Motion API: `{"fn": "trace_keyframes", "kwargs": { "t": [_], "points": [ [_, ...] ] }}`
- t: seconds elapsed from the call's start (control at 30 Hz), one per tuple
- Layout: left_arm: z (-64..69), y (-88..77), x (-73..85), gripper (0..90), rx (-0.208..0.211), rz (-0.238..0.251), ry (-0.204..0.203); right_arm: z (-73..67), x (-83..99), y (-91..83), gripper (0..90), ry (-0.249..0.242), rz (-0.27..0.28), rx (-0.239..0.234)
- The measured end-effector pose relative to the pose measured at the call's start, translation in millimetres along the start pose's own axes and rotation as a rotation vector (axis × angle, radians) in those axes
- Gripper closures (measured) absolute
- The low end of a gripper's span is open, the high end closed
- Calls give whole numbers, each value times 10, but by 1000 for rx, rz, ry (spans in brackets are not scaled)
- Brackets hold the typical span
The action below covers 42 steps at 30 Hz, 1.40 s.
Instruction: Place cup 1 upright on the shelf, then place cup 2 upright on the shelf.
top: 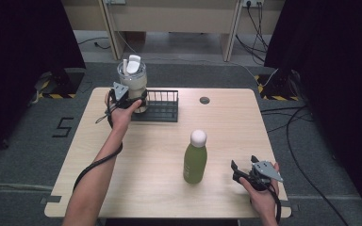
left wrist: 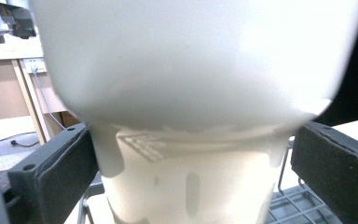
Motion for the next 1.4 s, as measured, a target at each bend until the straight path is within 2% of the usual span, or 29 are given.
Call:
{"fn": "trace_keyframes", "kwargs": {
  "t": [0.57,0.77,0.93,1.07,1.4],
  "points": [
    [-32,-289,105,1,-4,-23,4,14,2,1,171,9,-2,4],
    [-8,-404,112,0,17,-20,1,29,1,-6,170,5,2,10],
    [16,-507,108,0,32,-16,14,28,-1,-7,166,1,5,11],
    [8,-599,98,0,36,-8,-5,21,0,-8,160,-1,3,7],
    [30,-734,132,1,52,-11,6,21,-2,-2,152,-4,5,5]
  ]
}}
Point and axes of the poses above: each handheld gripper's, and its own axes: y roughly forward along the jaws, x roughly out of its underside, z roughly to its right, the point moved 9 cm from there along y, roughly forward along the jaws, and after that the axes turned 7 degrees about -y, right-handed, at the moved point
